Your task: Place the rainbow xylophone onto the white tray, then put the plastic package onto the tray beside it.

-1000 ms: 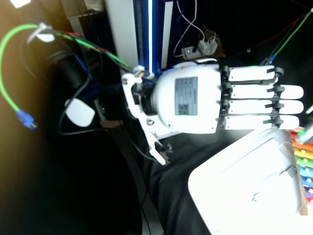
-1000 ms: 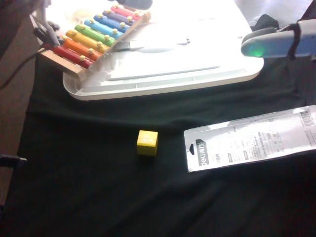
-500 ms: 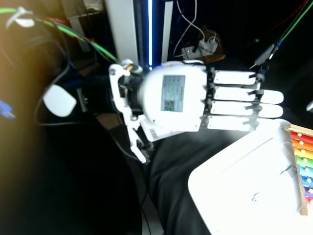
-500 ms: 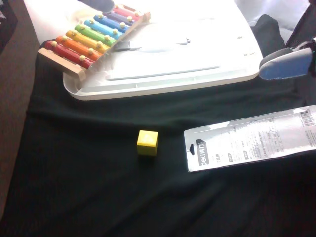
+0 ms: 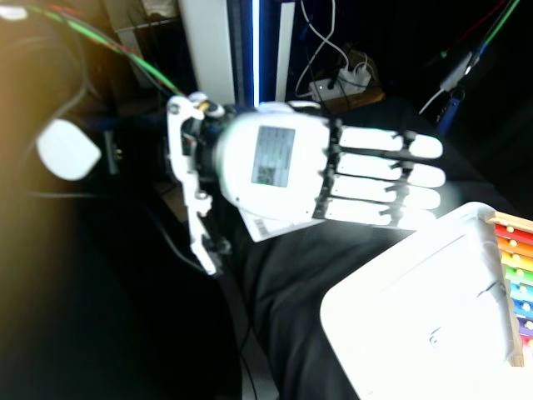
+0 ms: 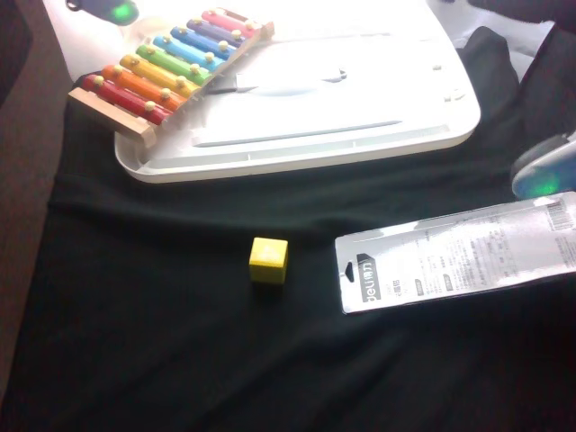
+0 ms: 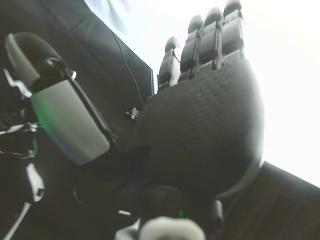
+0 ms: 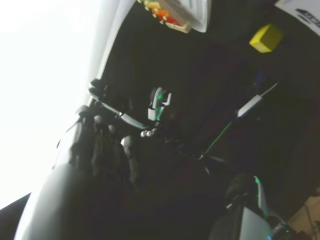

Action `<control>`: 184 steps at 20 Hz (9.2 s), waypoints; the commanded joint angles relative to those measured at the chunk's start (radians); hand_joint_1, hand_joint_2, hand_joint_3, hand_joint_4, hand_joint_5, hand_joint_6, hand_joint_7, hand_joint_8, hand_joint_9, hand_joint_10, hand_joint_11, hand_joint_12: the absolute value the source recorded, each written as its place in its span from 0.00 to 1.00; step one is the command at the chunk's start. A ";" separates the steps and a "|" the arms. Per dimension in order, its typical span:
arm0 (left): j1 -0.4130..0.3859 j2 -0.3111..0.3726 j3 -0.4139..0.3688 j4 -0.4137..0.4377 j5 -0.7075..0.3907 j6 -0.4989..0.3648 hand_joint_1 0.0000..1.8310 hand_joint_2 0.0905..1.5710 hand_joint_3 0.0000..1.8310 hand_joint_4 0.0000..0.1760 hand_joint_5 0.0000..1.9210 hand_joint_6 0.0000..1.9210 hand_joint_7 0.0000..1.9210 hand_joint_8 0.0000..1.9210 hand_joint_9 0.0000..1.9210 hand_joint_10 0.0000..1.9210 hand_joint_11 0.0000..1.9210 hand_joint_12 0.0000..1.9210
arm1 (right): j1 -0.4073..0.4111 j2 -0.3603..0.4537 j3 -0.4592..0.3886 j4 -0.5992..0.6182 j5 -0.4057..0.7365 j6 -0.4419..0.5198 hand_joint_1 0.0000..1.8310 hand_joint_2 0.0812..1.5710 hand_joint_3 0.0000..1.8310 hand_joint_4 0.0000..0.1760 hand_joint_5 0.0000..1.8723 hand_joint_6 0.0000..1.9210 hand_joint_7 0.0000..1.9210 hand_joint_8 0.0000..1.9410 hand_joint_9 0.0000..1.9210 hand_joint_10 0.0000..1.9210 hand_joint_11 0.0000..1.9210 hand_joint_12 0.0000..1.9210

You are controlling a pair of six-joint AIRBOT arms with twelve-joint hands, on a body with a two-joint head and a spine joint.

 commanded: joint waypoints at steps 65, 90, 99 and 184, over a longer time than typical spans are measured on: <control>0.101 0.284 -0.285 0.080 0.009 -0.005 0.41 0.37 0.00 0.06 0.00 0.00 0.02 0.00 0.10 0.00 0.00 0.15 | -0.006 0.048 -0.017 -0.655 -0.245 0.430 0.26 0.37 0.00 0.33 0.00 0.00 0.02 0.00 0.03 0.00 0.11 0.13; 0.149 0.279 -0.282 -0.044 0.009 0.095 0.43 0.40 0.00 0.15 0.00 0.00 0.01 0.00 0.08 0.00 0.00 0.04 | -0.006 0.008 -0.001 -0.684 -0.245 0.430 0.87 0.71 0.00 0.00 0.26 0.63 0.40 0.06 0.38 0.73 0.34 0.66; 0.156 0.277 -0.281 -0.051 0.009 0.096 0.44 0.42 0.01 0.25 0.00 0.00 0.01 0.00 0.07 0.00 0.00 0.00 | -0.005 0.007 0.004 -0.681 -0.245 0.430 0.74 0.73 0.00 0.00 0.37 0.62 0.43 0.61 0.53 0.65 0.44 0.55; 0.239 0.215 -0.255 -0.131 -0.014 0.119 0.43 0.39 0.00 0.22 0.00 0.00 0.02 0.00 0.05 0.00 0.00 0.02 | 0.316 -0.026 0.025 -0.856 -0.289 0.430 0.45 0.41 0.00 0.00 0.10 0.00 0.14 0.00 0.15 0.00 0.18 0.06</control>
